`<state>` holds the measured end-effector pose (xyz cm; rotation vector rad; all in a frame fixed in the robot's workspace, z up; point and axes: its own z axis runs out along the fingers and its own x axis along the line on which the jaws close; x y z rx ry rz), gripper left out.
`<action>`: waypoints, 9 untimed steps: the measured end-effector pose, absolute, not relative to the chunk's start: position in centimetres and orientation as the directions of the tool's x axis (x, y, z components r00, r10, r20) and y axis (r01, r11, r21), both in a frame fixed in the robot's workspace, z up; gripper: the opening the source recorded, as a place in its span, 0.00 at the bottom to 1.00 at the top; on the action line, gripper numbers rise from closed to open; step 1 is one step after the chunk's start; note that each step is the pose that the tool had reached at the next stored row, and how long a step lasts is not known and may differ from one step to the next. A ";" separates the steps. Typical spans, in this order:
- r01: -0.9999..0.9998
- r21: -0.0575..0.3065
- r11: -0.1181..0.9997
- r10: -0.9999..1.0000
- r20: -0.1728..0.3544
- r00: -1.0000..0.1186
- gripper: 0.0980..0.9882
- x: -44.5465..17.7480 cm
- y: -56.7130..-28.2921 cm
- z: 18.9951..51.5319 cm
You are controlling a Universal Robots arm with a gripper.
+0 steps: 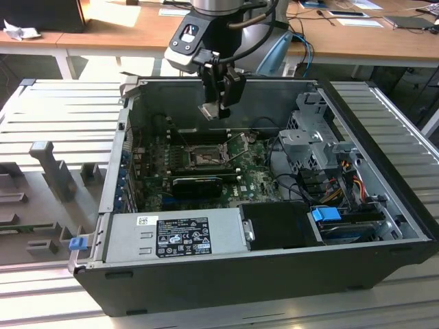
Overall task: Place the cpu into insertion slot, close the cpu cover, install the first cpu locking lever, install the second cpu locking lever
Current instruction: 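Place the cpu into insertion slot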
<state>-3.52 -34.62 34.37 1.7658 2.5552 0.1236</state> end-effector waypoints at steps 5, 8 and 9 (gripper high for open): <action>0.935 0.083 0.344 0.938 0.018 -0.346 0.49 -3.5 -34.6 34.3; 0.941 0.083 0.328 0.944 0.018 -0.330 0.49 -3.5 -34.6 34.3; 0.944 0.083 0.318 0.947 0.018 -0.321 0.49 -3.5 -34.6 34.3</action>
